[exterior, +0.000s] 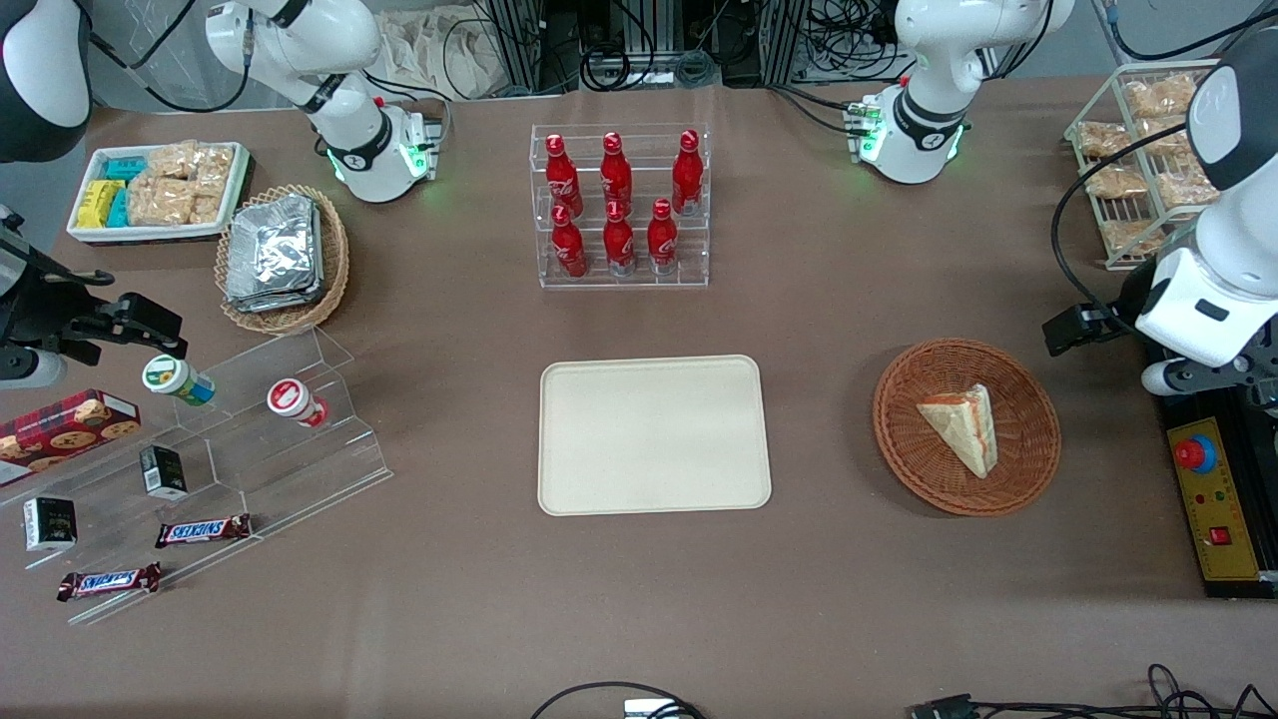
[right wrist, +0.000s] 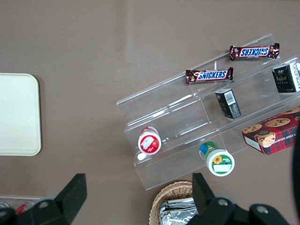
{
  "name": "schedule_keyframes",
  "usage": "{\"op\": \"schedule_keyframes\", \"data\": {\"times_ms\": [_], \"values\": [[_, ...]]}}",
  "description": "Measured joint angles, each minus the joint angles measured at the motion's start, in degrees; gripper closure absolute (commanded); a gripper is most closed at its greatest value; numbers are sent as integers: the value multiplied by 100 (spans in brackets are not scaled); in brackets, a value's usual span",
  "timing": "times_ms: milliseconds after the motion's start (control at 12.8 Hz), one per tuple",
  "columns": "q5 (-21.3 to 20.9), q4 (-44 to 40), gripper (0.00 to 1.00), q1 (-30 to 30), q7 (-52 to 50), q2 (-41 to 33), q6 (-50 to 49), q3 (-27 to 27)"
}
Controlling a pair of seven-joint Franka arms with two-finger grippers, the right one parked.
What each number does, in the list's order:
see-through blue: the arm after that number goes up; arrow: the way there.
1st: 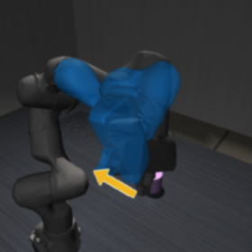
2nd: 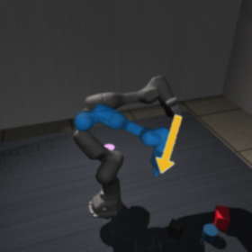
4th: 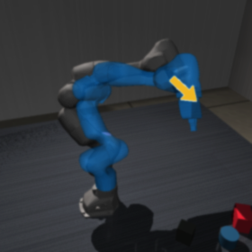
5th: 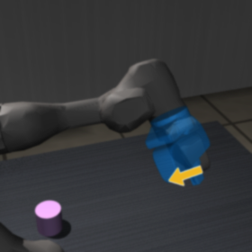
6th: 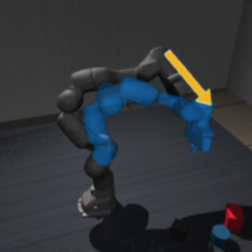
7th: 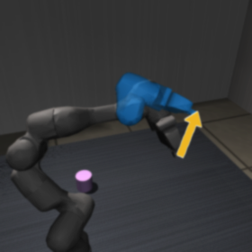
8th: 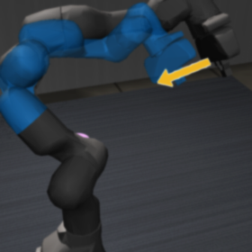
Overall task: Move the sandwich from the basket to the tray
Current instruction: 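Move the open left gripper down over the wrapped sandwich in the basket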
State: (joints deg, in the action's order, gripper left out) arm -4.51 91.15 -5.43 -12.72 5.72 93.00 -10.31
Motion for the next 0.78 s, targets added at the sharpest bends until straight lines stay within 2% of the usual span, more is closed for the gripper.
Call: {"op": "schedule_keyframes", "data": {"times_ms": [549, 627, 784], "values": [[4, 0, 1, -2, -102, 6, -12, 17], [3, 0, 5, -3, -186, 7, -19, 20], [2, 0, 6, -5, -393, 15, -34, 23]]}}
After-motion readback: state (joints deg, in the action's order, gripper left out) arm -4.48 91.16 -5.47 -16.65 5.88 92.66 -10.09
